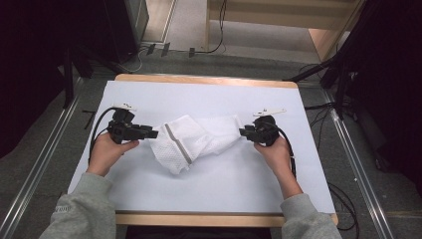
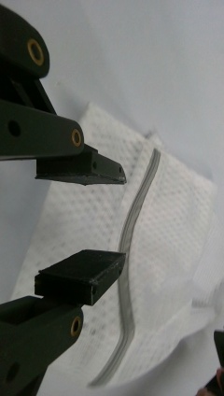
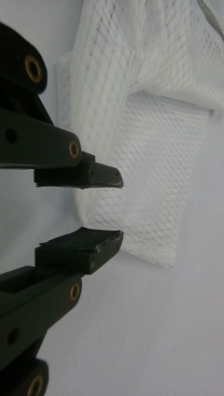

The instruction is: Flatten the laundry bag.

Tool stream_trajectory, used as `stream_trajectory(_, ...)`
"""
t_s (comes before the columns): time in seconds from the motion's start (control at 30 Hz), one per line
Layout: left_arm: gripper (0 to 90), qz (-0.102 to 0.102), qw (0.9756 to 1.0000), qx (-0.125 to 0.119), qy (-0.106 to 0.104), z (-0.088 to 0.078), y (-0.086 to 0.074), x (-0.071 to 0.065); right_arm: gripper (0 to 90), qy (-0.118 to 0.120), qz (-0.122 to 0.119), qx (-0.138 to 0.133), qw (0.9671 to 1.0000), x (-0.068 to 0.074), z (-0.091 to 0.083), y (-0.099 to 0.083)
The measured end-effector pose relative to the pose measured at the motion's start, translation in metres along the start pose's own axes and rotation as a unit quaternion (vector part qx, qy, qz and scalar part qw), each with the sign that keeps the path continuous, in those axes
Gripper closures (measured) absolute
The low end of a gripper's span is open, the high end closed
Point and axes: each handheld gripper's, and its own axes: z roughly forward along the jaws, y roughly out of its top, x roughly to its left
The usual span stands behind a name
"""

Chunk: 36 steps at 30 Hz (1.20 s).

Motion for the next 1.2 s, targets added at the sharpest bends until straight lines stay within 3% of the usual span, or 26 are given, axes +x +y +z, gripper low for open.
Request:
stream_trajectory(0.17,55.3,-0.007,0.9999,0.0,0.008,0.016,0.009,0.018,68.6,-0.001,0.005,0.002,1.0,-0.001,0.001,-0.004)
stream_trajectory(0.23,55.2,0.0,0.9999,0.002,0.012,0.023,0.013,0.022,68.3,-0.001,0.007,0.003,1.0,-0.001,0.0,-0.005)
stream_trajectory(0.47,53.3,0.003,0.9998,0.013,0.015,0.047,0.022,0.035,66.7,-0.003,0.003,0.001,1.0,0.0,-0.003,-0.012)
stream_trajectory(0.63,51.4,0.006,0.9993,0.029,0.022,0.061,0.02,0.043,64.3,-0.004,0.007,0.0,1.0,-0.001,-0.003,-0.016)
stream_trajectory(0.77,54.0,-0.003,0.9997,0.022,0.007,0.06,0.017,0.046,62.0,-0.008,0.007,0.003,0.9999,-0.003,-0.002,-0.017)
stream_trajectory(0.87,63.4,-0.004,0.9993,0.037,-0.007,0.062,0.016,0.043,60.1,-0.011,0.011,0.0,0.9999,-0.005,0.002,-0.015)
stream_trajectory(1.03,86.7,-0.001,0.9987,0.051,0.001,0.064,0.015,0.037,57.4,-0.014,0.016,0.005,0.9998,-0.013,0.012,-0.008)
stream_trajectory(1.2,90.0,-0.011,0.9983,0.058,-0.004,0.06,0.014,0.036,56.7,-0.012,0.024,0.009,0.9996,-0.019,0.024,0.001)
